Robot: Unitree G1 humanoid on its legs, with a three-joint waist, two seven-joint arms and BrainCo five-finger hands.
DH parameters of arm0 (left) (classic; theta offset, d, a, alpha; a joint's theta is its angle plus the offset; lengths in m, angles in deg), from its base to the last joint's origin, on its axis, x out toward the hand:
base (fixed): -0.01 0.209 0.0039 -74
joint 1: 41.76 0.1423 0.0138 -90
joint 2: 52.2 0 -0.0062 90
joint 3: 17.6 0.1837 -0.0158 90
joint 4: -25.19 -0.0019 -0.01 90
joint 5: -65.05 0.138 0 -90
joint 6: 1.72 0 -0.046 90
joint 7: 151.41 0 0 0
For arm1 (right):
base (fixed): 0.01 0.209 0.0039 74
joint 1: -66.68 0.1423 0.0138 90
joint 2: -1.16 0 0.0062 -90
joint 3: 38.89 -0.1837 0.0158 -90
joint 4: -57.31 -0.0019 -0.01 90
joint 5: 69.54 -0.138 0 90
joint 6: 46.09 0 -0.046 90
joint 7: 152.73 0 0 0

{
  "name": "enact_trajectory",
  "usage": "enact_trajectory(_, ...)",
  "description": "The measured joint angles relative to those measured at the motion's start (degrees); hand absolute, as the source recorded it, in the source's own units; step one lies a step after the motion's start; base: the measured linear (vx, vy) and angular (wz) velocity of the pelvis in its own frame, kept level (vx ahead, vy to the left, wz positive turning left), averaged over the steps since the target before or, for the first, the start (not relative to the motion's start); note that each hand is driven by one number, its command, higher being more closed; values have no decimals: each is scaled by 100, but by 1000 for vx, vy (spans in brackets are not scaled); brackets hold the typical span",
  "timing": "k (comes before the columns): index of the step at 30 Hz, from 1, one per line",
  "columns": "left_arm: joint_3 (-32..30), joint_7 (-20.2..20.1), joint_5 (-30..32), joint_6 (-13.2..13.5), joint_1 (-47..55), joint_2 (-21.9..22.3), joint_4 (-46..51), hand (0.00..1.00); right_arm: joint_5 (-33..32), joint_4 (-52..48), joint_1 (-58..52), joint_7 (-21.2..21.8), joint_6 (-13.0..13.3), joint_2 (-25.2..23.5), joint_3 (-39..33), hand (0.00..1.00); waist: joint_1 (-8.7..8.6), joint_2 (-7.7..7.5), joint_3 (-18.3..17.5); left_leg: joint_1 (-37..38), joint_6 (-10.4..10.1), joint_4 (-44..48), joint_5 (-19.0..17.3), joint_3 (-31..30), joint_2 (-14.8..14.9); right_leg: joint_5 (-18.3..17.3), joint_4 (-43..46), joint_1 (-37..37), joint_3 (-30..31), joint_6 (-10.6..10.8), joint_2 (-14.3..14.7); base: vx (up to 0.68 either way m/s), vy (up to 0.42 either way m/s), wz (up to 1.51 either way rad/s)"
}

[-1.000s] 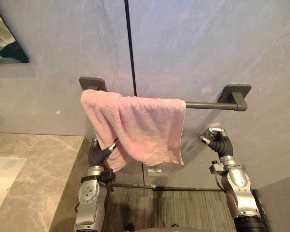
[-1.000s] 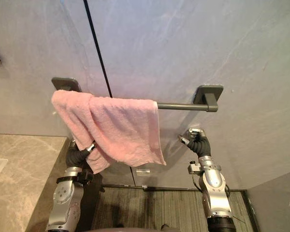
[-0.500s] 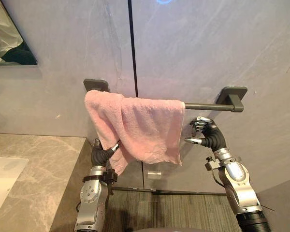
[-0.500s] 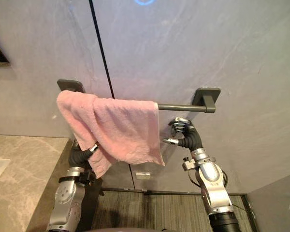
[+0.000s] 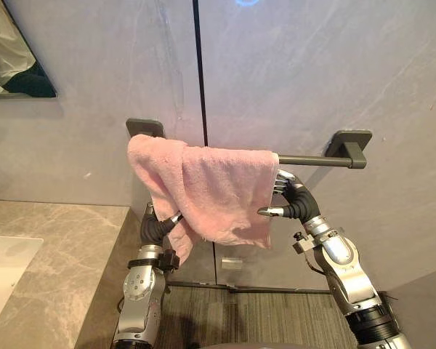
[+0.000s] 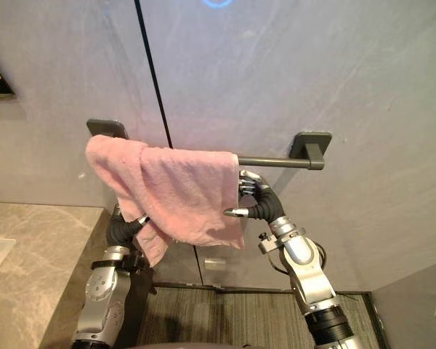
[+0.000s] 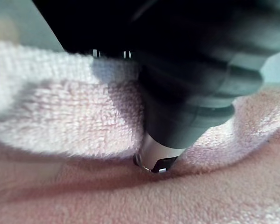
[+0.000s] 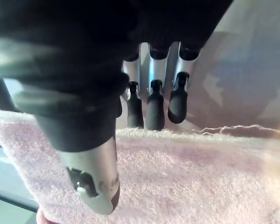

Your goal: Organize washtable

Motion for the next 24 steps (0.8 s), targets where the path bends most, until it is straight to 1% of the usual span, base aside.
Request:
enact_trajectory(7, 50, 3, -1, 0, -36, 7, 0, 100, 12, 304, 199, 3, 5, -64, 242, 0, 1, 2, 0, -10, 3, -6, 32, -35, 2, 2, 19, -3, -37, -4, 0, 0, 0, 2)
enact_trajectory(11, 97, 5, -1, 0, -45, 8, 0, 100, 12, 423, 277, 1, -18, -217, 312, 0, 22, 2, 0, -29, 6, -34, 47, -47, 2, 10, 20, -16, -51, -16, 0, 0, 0, 0)
enact_trajectory(14, 97, 8, -1, 0, -46, 8, 0, 100, 12, 529, 376, -1, -13, -237, 421, 0, 18, 3, -1, -49, 7, -34, 54, -45, 3, 13, 30, -42, -48, -19, 0, 0, 0, 0)
enact_trajectory(15, 106, 7, -2, -1, -59, 9, 0, 100, 12, 566, 406, -3, -20, -248, 482, 100, 24, 4, -2, -65, 9, -34, 61, -46, 3, 14, 34, -56, -50, -20, 0, 0, 0, 0)
enact_trajectory(20, 117, 10, -6, -2, -135, 11, 0, 100, 19, 626, 423, -9, -25, -346, 526, 100, 68, 5, -2, -89, 11, -6, 81, -73, 3, 15, 39, -66, -82, -22, 0, 0, 0, 2)
enact_trajectory(22, 260, 13, -7, -2, -144, -14, -1, 100, 19, 644, 430, -12, -26, -336, 537, 100, 80, 3, -6, -121, 13, -2, 93, -106, 7, 17, 37, -74, -108, -24, -1, -10, -5, 8)
enact_trajectory(24, 390, 12, -7, -2, -144, -28, -1, 100, 19, 658, 434, -17, -27, -339, 539, 100, 137, 1, -6, -144, 6, -1, 108, -132, 15, 22, 33, -84, -131, -31, 5, -24, -13, 7)
